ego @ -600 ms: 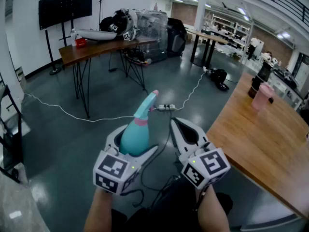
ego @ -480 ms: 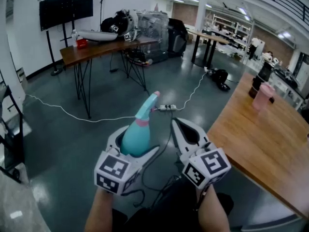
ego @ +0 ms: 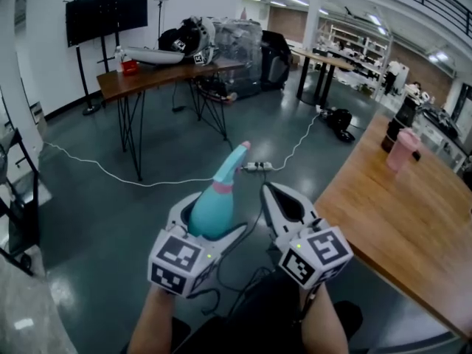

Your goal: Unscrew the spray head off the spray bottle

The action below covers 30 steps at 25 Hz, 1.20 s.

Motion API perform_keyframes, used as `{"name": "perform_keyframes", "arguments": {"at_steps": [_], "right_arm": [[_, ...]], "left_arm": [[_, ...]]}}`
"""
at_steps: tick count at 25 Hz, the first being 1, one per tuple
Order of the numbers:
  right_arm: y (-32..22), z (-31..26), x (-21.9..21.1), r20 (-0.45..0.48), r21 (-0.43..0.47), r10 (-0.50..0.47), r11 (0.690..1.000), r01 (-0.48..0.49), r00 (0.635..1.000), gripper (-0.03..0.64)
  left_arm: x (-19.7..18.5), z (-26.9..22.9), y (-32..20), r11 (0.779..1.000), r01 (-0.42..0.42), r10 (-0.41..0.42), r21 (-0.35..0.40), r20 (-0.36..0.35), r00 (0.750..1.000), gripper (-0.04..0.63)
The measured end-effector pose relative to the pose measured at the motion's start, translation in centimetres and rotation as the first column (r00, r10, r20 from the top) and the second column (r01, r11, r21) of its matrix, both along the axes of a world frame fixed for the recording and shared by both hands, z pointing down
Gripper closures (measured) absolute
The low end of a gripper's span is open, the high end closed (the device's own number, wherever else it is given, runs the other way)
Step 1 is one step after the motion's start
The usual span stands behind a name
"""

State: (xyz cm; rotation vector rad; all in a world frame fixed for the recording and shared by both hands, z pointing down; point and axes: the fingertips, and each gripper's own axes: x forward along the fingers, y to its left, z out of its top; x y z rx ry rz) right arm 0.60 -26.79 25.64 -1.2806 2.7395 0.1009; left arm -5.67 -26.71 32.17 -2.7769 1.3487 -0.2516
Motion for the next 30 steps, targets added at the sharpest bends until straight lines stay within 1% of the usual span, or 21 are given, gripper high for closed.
{"name": "perform_keyframes", "arguments": {"at_steps": [7, 10, 12, 13, 15, 17, 18, 20, 23, 25, 28, 30], "right_arm": [[1.8, -1.7, -0.1, 0.030, 0.019, -0.068, 0.998, 0.067, 0.997, 0.606], [2.9, -2.0, 0.1, 0.057, 0.022, -0.103, 0.995, 0.101, 0.993, 0.604], [3.6, -2.3, 0.1, 0.081, 0.023, -0.142, 0.990, 0.141, 0.986, 0.603], [4.0, -2.6, 0.0, 0.095, 0.023, -0.171, 0.985, 0.169, 0.981, 0.597], [5.1, -2.9, -0.3, 0.117, 0.024, -0.227, 0.974, 0.226, 0.967, 0.551], [5.8, -3.0, -0.8, 0.124, 0.017, -0.259, 0.966, 0.259, 0.958, 0.508], [5.9, -2.8, -1.1, 0.121, 0.006, -0.261, 0.965, 0.262, 0.958, 0.485], [5.7, -2.3, -1.3, 0.118, -0.026, -0.252, 0.966, 0.257, 0.960, 0.465], [5.4, -1.7, -1.3, 0.148, -0.068, -0.250, 0.963, 0.262, 0.957, 0.463], [5.6, -1.4, -1.4, 0.154, -0.080, -0.254, 0.960, 0.269, 0.955, 0.463], [5.8, -1.0, -1.2, 0.145, -0.092, -0.269, 0.955, 0.284, 0.952, 0.471], [5.9, -1.0, -0.8, 0.157, -0.104, -0.281, 0.949, 0.298, 0.947, 0.468]], "left_arm": [[0.7, 0.0, 0.5, 1.000, 0.004, -0.004, -0.002, 0.008, 1.000, 0.140], [1.5, 0.2, 0.9, 1.000, -0.005, 0.005, 0.000, 0.007, 1.000, 0.140], [2.1, 0.4, 0.9, 1.000, -0.012, 0.012, 0.001, 0.011, 1.000, 0.140], [2.4, 0.5, 1.0, 1.000, -0.014, 0.014, 0.000, 0.015, 1.000, 0.140], [2.9, 0.9, 1.0, 1.000, -0.016, 0.016, -0.005, 0.027, 1.000, 0.140], [3.2, 1.1, 1.2, 1.000, -0.017, 0.017, -0.008, 0.032, 0.999, 0.140], [3.4, 1.1, 1.4, 1.000, -0.018, 0.018, -0.008, 0.032, 0.999, 0.140], [4.0, 1.0, 1.7, 1.000, -0.017, 0.017, 0.002, 0.036, 0.999, 0.140], [4.8, 1.1, 2.2, 1.000, -0.017, 0.015, 0.024, 0.074, 0.997, 0.140], [5.3, 1.3, 2.5, 0.999, -0.027, 0.024, 0.028, 0.094, 0.995, 0.140], [5.9, 1.7, 2.9, 0.998, -0.052, 0.050, 0.020, 0.101, 0.994, 0.140], [6.2, 1.9, 3.1, 0.997, -0.076, 0.074, 0.016, 0.103, 0.992, 0.140]]}}
